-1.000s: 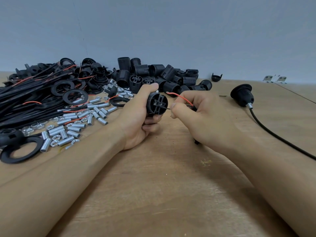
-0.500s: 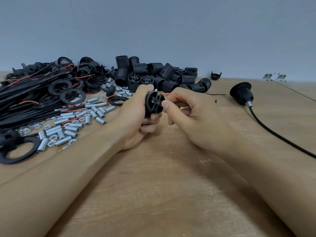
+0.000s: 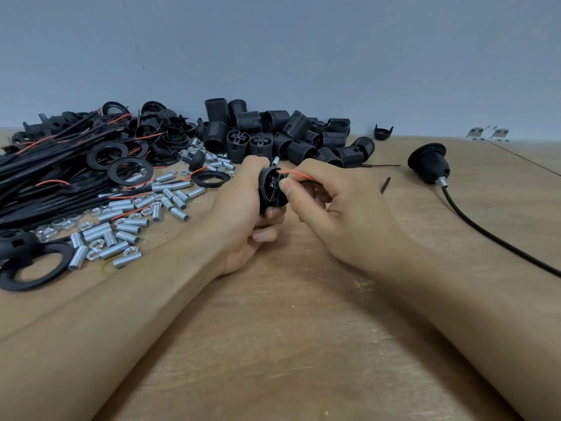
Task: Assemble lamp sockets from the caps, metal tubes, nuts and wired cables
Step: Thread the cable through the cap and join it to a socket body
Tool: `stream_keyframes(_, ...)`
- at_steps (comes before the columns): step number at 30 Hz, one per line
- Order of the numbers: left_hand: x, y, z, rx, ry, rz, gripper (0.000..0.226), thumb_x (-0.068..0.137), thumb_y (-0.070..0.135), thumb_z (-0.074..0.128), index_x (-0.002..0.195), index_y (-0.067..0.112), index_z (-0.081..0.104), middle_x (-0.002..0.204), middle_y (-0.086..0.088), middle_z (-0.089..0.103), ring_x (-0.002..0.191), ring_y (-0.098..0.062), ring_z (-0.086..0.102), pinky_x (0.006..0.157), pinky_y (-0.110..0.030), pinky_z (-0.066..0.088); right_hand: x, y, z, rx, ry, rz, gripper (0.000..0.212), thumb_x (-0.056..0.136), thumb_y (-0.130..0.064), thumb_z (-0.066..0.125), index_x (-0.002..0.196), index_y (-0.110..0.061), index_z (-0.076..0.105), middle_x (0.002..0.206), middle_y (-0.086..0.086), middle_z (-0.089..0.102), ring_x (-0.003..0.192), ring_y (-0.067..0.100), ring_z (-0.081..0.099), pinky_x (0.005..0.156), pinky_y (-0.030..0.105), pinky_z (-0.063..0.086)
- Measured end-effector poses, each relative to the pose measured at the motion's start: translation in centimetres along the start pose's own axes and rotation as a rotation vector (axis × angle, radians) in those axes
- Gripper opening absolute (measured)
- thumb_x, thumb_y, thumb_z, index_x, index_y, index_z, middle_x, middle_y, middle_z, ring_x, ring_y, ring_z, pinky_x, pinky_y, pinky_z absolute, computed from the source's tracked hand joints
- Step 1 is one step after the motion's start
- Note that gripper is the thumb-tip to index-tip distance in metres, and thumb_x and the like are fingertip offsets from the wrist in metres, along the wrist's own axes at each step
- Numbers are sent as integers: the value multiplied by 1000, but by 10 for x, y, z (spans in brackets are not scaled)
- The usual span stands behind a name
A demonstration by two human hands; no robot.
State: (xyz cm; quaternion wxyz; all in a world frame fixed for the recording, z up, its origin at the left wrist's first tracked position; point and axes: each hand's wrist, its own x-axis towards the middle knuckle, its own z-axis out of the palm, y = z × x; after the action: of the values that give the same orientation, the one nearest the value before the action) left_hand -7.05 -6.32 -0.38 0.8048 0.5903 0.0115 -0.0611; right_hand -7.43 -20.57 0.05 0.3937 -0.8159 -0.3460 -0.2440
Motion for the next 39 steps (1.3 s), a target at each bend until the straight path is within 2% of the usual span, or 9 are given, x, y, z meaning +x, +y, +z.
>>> stream_keyframes(6,-1,4,-1,-71,4,-22,33,99,33,37,70,18,42,47,2,31,35,-6,23,30,-11,17,1,3,-4,17,-98,1,18,99,-16,56,87,-4,63,65,2,58,58,28,57,59,44,42)
stream_keyframes(11,0,5,-2,-65,-10,-39,36,98,36,38,67,19,43,48,2,33,39,-7,22,29,-13,16,2,1,-5,52,-135,68,20,100,-20,55,85,-7,60,65,6,59,61,27,58,62,46,43)
stream_keyframes(15,0,6,-3,-44,-49,-38,39,97,36,37,62,19,44,51,1,31,43,-9,20,29,-14,17,1,-4,-7,159,-119,162,30,103,-39,41,85,-17,50,69,13,58,60,23,50,62,44,42)
stream_keyframes(18,0,6,-2,-31,-53,-45,36,96,36,38,64,19,41,50,1,33,43,-9,19,29,-14,18,2,-3,-7,284,-89,237,26,104,-40,36,92,-18,43,72,14,52,59,18,42,56,39,37)
stream_keyframes(24,0,6,-3,-52,-42,-40,33,97,36,37,68,20,39,50,1,33,42,-8,19,29,-14,19,4,5,-2,362,-12,174,14,101,-26,48,88,-22,46,63,-1,50,53,6,40,53,25,34)
stream_keyframes(30,2,7,-4,-50,-57,-28,33,97,33,35,70,18,46,52,0,33,41,-8,19,29,-15,20,3,3,3,455,85,111,12,97,-7,56,93,-17,62,71,1,56,50,0,51,51,7,35)
stream_keyframes(32,2,7,-4,-58,-55,-27,35,97,33,36,68,18,48,52,0,33,41,-8,19,29,-15,20,3,1,4,433,107,107,13,96,-7,58,96,-17,67,75,-7,60,58,-1,55,55,7,38)
stream_keyframes(35,2,7,-4,-57,-62,-26,40,97,33,38,61,20,50,51,1,33,42,-9,20,30,-14,20,2,0,4,301,136,54,16,98,-15,56,105,-19,70,92,-4,66,89,10,62,77,21,47)
stream_keyframes(39,2,7,-3,-44,-59,-28,35,96,33,37,64,21,43,49,1,34,42,-9,20,30,-14,20,1,0,2,313,117,107,26,100,-20,48,117,-23,67,96,-5,55,90,1,53,78,12,40)
